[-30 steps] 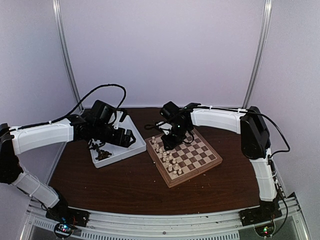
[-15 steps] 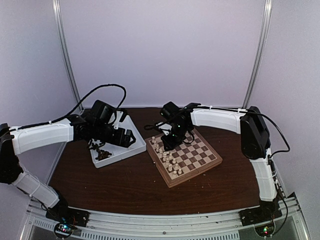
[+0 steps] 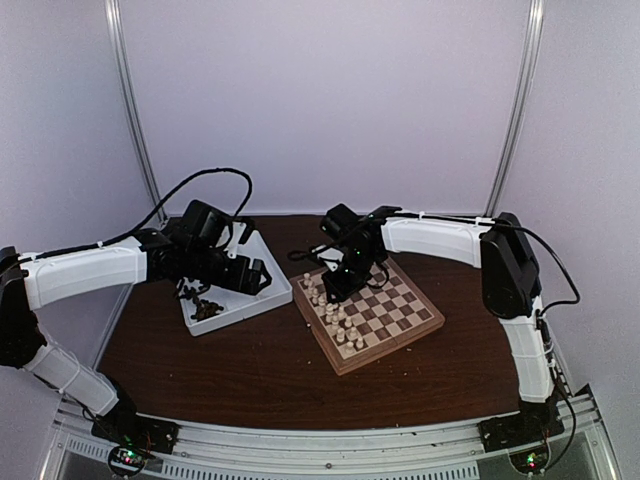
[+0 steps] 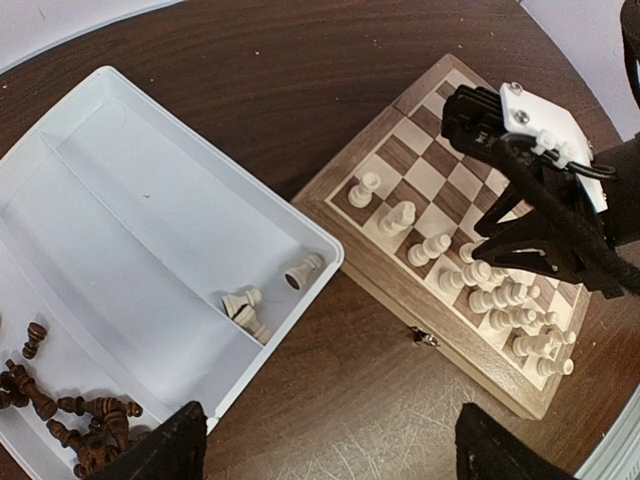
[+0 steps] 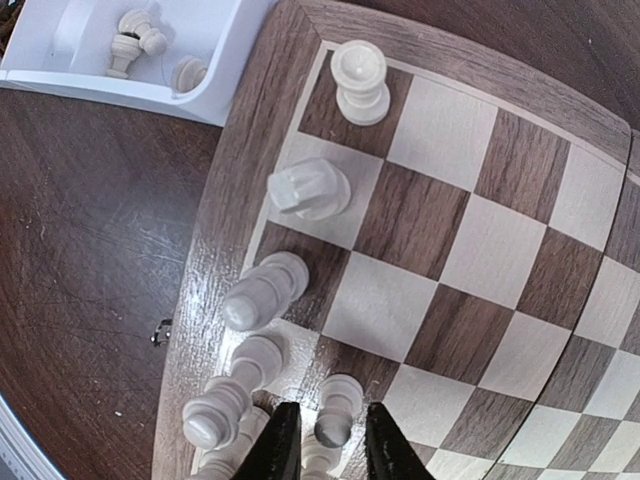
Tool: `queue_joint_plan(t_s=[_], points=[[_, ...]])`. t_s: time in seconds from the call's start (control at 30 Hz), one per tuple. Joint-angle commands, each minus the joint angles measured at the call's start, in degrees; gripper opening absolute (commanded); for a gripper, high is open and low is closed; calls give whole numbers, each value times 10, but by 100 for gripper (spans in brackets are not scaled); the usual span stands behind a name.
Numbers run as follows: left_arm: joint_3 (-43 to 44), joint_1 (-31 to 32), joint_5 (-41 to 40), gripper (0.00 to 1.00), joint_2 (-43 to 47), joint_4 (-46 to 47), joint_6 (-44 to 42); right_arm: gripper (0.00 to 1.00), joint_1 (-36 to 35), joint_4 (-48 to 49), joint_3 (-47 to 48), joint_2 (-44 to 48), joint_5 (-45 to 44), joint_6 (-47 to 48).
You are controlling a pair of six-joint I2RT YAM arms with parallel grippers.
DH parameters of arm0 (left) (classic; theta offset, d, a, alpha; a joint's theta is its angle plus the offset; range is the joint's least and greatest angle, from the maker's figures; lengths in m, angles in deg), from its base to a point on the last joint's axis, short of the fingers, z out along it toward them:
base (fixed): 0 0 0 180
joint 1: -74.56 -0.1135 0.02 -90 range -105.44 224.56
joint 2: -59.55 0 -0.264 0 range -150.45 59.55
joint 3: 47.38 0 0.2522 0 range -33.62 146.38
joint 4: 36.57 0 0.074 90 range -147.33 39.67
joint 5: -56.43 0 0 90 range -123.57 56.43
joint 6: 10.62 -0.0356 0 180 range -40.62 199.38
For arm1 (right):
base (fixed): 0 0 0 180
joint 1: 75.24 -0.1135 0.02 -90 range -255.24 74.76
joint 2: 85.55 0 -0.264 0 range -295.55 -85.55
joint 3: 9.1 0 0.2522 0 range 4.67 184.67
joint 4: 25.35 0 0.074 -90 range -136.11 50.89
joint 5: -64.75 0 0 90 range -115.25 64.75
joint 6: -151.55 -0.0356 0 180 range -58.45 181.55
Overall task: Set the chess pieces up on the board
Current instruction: Place the chess piece on the chessboard.
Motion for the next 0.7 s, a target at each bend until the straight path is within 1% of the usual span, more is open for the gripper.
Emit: queue_joint_plan(t_s=[0.0, 0.33, 0.67], points=[[2, -5, 4, 86, 7, 9, -5, 25, 3, -6, -2, 3, -16, 0], [2, -5, 5, 86, 8, 9, -4, 28, 3, -12, 8, 26, -23, 0], [19, -5, -6, 86, -3, -4, -9, 29, 3, -7, 0, 76, -42, 2]])
